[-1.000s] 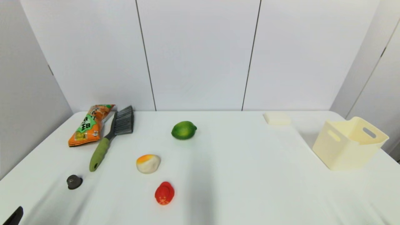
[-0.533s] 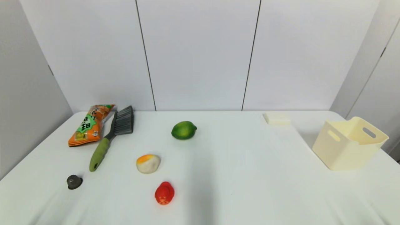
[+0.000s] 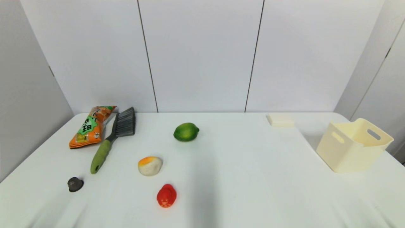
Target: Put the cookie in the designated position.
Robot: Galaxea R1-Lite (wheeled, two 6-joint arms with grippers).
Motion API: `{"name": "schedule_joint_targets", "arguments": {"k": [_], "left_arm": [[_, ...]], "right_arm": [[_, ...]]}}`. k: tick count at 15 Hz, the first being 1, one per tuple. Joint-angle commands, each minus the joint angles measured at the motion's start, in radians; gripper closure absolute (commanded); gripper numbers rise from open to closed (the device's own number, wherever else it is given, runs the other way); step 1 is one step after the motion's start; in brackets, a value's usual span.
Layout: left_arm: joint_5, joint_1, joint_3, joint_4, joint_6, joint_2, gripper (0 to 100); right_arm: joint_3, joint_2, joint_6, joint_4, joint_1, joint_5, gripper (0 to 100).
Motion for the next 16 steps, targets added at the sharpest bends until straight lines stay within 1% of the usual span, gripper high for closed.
{"name": "schedule_joint_targets", "arguments": {"k": [1, 16], "left_arm": [[0.0, 0.0, 0.0, 0.0, 0.0, 0.003, 0], [0.0, 0.0, 0.0, 0.0, 0.0, 0.003, 0]], "right_arm": [[0.002, 0.0, 0.0, 0.0, 0.0, -0.001, 0], [0.002, 0.0, 0.002, -0.002, 0.0, -0.001, 0]]}}
